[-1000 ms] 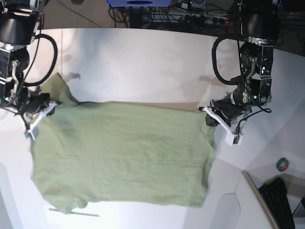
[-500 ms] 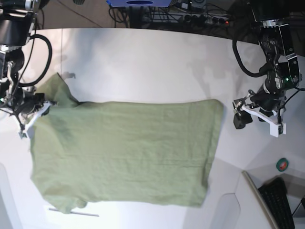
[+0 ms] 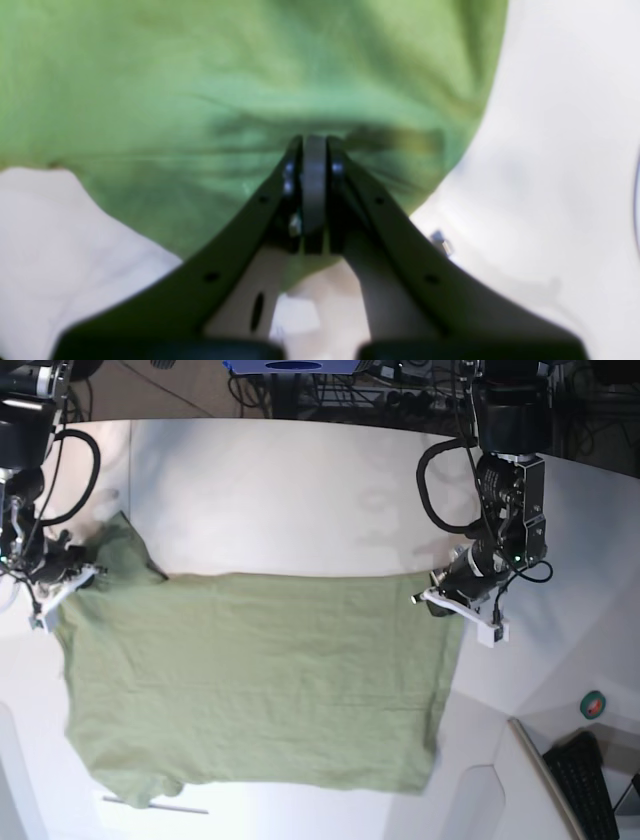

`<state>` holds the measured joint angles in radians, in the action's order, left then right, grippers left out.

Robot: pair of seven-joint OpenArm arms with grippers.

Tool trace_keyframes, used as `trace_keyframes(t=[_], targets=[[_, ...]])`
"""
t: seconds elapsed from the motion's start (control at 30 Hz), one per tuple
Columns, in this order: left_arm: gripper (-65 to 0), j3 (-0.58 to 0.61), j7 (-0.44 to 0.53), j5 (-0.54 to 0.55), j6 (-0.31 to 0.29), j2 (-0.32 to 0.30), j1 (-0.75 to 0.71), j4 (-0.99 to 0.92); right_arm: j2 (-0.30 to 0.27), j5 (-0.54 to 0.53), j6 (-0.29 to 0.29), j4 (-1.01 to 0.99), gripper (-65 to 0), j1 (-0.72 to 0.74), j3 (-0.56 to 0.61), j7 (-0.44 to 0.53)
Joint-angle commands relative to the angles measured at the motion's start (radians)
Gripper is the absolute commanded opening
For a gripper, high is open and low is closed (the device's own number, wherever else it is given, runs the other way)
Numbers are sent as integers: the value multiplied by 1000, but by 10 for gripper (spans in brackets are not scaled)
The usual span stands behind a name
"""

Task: Layout the t-shirt on the table in an organized manner, then fold the t-shirt properly
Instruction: 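Lay the t-shirt down flat, pulling both grippers apart along the shoulders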

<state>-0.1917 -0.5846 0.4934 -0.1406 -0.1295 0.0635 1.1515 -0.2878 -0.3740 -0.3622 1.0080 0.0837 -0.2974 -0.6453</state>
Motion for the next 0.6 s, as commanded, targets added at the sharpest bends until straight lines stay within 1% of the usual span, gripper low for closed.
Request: trace_keyframes(t=[0.0, 0.07, 0.13, 0.33, 0.4, 0.5, 0.57], targets=[[-650, 16, 31, 8, -6, -19, 2, -5, -15, -6, -2, 13, -650, 3, -4, 6], [-650, 54, 45, 8, -6, -49, 0, -46, -14, -6, -2, 13, -650, -5, -4, 5], [-650, 65, 45, 8, -6, -69, -17, -69, -14, -6, -2, 15, -650, -26, -4, 3], [-650, -5, 47, 14, -6, -140, -135, 17, -6, -10, -4, 97, -650, -118, -1, -40], [-650, -33, 45, 14, -6, -144, -164, 60, 20, -10, -4, 162, -650, -155, -3, -54], [-650, -68, 44, 8, -7, -146, -190, 95, 34, -10, 1, 263, -650, -209, -3, -101], [-650, -84, 44, 15, -7, -158, -199, 109, 66, -7, 2, 317, -650, -236, -4, -115]])
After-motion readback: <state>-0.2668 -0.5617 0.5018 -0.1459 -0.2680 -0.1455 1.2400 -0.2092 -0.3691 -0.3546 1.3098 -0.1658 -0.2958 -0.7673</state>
